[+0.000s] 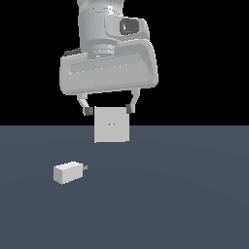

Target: Plug the charger into the wall socket.

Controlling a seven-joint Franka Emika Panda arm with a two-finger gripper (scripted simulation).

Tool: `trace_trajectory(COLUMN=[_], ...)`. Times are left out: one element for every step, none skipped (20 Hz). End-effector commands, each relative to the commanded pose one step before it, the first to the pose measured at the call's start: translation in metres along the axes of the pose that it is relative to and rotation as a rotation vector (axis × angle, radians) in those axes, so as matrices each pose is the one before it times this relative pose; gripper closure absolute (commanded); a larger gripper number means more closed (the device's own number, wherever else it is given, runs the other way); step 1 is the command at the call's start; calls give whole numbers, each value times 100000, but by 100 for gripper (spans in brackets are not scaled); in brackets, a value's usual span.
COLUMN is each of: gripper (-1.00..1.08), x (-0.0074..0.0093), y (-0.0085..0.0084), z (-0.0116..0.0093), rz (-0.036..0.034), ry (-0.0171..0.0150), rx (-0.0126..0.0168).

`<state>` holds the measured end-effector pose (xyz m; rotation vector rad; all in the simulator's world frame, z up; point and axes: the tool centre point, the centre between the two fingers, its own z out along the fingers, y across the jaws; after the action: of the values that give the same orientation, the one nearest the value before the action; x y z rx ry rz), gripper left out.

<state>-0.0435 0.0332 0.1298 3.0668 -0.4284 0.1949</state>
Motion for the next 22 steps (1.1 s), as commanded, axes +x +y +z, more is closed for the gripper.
trace_trajectory(gripper=[-92, -92, -92, -92, -92, -92, -92, -92, -92, -92, -92, -92, -92, -92, -92, -92, -92, -92, -92, -92, -92, -92], x=[-635, -235, -230, -225, -221, -217, -213, -210, -206, -204, -201, -199, -197, -195, -194, -192, -192, -191, -191, -191, -192, -185], y=[-489, -182, -180, -176, -173, -171, -168, -166, -164, -162, -161, -159, -158, -157, -157, -157, -157, -157, -158, -159, -161, -156], z=[438, 169, 166, 164, 161, 159, 157, 156, 154, 153, 152, 151, 150, 150, 150, 150, 150, 151, 151, 152, 154, 151], rz=[3194, 1182, 1159, 1139, 1122, 1104, 1089, 1075, 1063, 1052, 1041, 1035, 1030, 1025, 1023, 1022, 1022, 1025, 1029, 1036, 1041, 1017], ry=[1862, 683, 670, 659, 649, 639, 631, 624, 617, 612, 607, 605, 602, 601, 601, 601, 603, 606, 610, 615, 618, 604], rx=[-358, -168, -168, -167, -167, -168, -168, -169, -171, -172, -174, -176, -178, -180, -183, -186, -189, -193, -197, -201, -205, -204])
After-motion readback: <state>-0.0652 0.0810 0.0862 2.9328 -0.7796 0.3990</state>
